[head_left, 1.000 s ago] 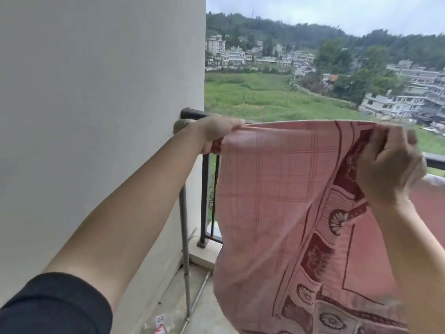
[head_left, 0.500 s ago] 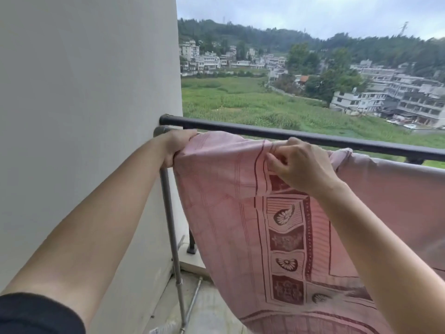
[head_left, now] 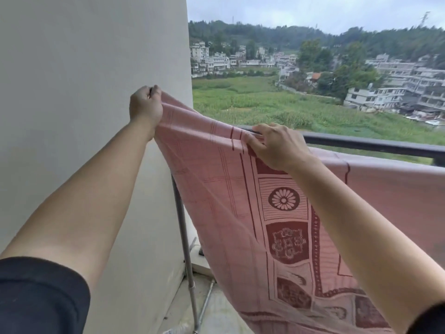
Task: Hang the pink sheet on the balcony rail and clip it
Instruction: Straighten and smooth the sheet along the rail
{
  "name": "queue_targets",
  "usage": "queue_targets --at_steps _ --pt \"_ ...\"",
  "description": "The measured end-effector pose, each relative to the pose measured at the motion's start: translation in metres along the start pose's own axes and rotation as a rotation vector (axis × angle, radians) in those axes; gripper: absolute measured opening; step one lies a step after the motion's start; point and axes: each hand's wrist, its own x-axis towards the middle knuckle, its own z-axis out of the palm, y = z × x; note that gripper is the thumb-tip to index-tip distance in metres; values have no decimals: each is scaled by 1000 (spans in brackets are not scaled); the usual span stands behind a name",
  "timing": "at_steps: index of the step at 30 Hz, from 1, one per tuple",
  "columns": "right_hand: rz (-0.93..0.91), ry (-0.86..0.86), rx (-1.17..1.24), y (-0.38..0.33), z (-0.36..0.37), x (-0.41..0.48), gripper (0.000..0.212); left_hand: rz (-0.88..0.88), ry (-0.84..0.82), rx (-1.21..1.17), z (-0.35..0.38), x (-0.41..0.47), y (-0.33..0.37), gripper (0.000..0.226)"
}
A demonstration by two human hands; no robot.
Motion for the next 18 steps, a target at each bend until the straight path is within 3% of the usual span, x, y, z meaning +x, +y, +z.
queue_targets --at_steps 2,4,8,12,13,15,18 --pt "9 -64 -72 1 17 -11 62 61 -26 403 9 -7 -28 35" --pt "-25 -28 -132 4 35 -24 67 89 -85 612 20 -23 -60 37" --pt "-70 125 -134 22 45 -41 69 -22 -90 655 25 -28 -79 40" --pt "61 243 -127 57 49 -71 63 -254 75 637 15 -23 -70 38" --pt "85 272 -114 66 50 -81 62 -182 112 620 19 -30 -64 40" --pt "125 309 -97 82 54 -103 64 129 129 580 38 -50 -45 46" --pt "193 321 -100 100 60 -136 68 671 -102 512 78 -99 -4 53"
